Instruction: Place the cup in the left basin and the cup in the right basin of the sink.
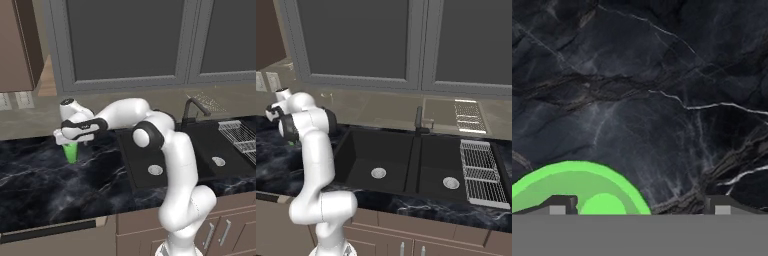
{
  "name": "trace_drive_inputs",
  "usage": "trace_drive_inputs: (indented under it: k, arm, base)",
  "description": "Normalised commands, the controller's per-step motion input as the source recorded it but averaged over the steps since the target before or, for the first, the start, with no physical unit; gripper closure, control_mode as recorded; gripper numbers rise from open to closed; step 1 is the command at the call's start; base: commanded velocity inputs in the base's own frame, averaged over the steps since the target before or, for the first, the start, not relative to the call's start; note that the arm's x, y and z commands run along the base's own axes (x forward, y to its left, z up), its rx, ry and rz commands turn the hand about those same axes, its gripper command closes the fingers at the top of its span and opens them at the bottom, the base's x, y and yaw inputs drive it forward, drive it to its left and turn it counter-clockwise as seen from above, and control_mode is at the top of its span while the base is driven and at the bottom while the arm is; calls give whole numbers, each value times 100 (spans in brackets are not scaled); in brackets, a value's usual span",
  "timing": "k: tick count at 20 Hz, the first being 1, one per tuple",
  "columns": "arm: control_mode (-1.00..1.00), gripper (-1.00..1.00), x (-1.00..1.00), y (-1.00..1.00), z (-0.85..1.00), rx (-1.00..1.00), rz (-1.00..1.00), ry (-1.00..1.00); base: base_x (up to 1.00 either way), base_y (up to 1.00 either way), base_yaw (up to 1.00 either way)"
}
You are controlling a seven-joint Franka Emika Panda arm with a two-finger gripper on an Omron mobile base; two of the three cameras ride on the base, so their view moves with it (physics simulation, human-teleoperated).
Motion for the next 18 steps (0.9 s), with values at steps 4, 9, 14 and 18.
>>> trace_drive_inputs:
  k: [4,9,14,18]
  arm:
    - [-100,-100,0,34,-26,2,-2,-6]
    - [-100,100,-6,24,-36,5,-2,-1]
    - [-100,100,-3,5,-11,2,0,4]
    - [-100,100,-1,0,-5,0,0,1]
  base:
    - [0,0,0]
    - [0,0,0]
    - [0,0,0]
    - [0,0,0]
